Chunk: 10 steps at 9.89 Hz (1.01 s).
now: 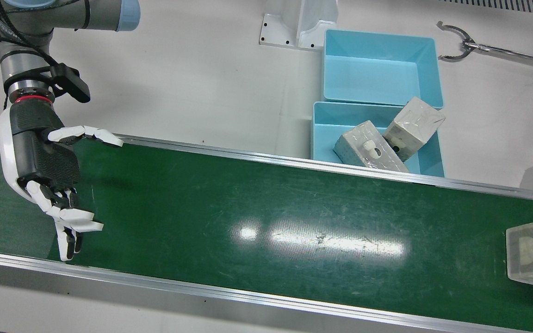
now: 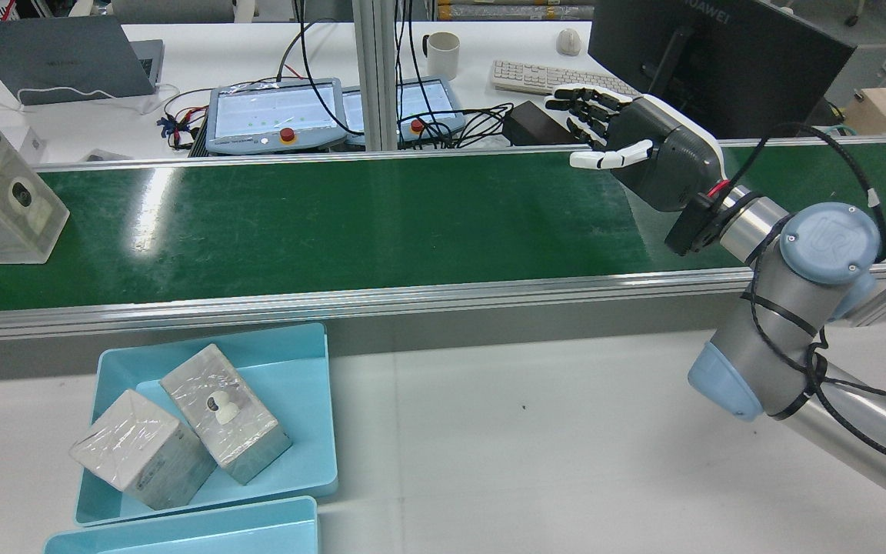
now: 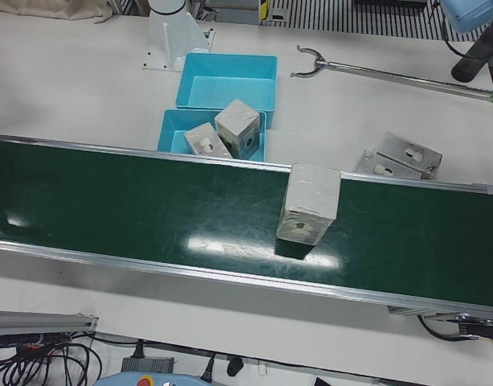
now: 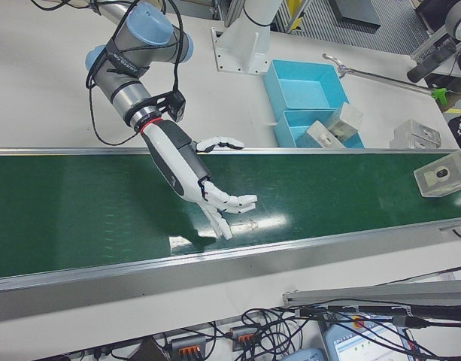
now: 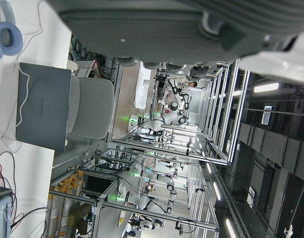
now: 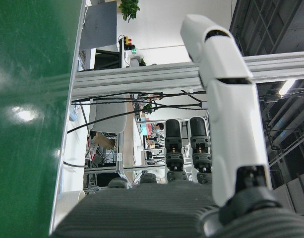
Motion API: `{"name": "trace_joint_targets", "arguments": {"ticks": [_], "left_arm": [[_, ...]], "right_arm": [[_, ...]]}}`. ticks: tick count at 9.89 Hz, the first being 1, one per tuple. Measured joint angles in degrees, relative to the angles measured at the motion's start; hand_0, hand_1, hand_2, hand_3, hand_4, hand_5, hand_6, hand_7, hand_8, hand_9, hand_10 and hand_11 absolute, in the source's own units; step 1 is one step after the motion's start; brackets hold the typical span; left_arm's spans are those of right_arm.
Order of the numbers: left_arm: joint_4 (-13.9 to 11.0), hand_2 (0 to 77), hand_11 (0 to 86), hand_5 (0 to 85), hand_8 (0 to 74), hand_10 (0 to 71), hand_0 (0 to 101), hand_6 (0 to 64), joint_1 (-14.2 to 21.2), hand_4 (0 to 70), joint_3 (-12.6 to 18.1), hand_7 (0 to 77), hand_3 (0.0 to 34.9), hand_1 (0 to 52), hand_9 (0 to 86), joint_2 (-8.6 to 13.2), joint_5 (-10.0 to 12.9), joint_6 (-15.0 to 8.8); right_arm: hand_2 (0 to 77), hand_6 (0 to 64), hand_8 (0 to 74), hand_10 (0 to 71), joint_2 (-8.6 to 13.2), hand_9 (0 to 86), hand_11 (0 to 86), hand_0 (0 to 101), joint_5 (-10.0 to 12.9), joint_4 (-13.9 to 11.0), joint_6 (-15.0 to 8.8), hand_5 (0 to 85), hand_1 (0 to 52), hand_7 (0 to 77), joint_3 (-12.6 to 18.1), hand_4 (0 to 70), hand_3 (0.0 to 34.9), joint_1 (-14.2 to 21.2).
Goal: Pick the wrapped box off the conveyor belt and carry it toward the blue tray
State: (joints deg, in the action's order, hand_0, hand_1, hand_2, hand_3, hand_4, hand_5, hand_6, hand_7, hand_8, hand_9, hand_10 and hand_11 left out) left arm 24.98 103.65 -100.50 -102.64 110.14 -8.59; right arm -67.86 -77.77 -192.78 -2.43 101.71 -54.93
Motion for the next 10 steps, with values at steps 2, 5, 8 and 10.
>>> {"name": "trace_joint_targets", "arguments": {"ticks": [2, 5, 8, 10], "left_arm": [[0.00, 1.1, 0.0, 1.1, 0.5, 0.5, 0, 0.0, 0.00, 0.0, 0.00, 0.5, 0.0, 0.0, 0.0, 0.00, 0.00, 0.00], [0.00, 1.1, 0.0, 1.1, 0.5, 0.5, 0, 0.0, 0.00, 0.0, 0.00, 0.5, 0.0, 0.0, 0.0, 0.00, 0.00, 0.00], [0.00, 1.1, 0.0, 1.1, 0.5, 0.5, 0, 0.0, 0.00, 0.0, 0.00, 0.5, 0.0, 0.0, 0.0, 0.00, 0.00, 0.00], [0.00, 1.1, 0.0, 1.1, 0.5, 0.5, 0, 0.0, 0.00, 0.0, 0.00, 0.5, 0.0, 0.0, 0.0, 0.00, 0.00, 0.00]], "right_arm": [[22.9, 6.5, 0.0, 0.0, -0.48, 4.4, 1.6, 51, 0.06, -0.73, 0.08, 24.5, 21.3, 24.5, 0.61, 16.4, 6.6, 0.10], [19.6, 6.0, 0.0, 0.0, -0.74, 4.4, 1.6, 51, 0.29, -0.86, 0.31, 24.0, 19.6, 22.4, 0.89, 12.0, 7.6, 0.30], [44.7, 8.7, 0.5, 0.0, -0.78, 4.9, 1.6, 65, 0.36, -0.86, 0.47, 46.4, 36.0, 26.2, 0.99, 25.6, 0.4, 0.35], [61.6, 10.9, 0.5, 0.0, -0.78, 4.9, 1.6, 65, 0.40, -0.71, 0.39, 55.6, 36.0, 28.4, 0.98, 30.0, 1.2, 0.47]]}}
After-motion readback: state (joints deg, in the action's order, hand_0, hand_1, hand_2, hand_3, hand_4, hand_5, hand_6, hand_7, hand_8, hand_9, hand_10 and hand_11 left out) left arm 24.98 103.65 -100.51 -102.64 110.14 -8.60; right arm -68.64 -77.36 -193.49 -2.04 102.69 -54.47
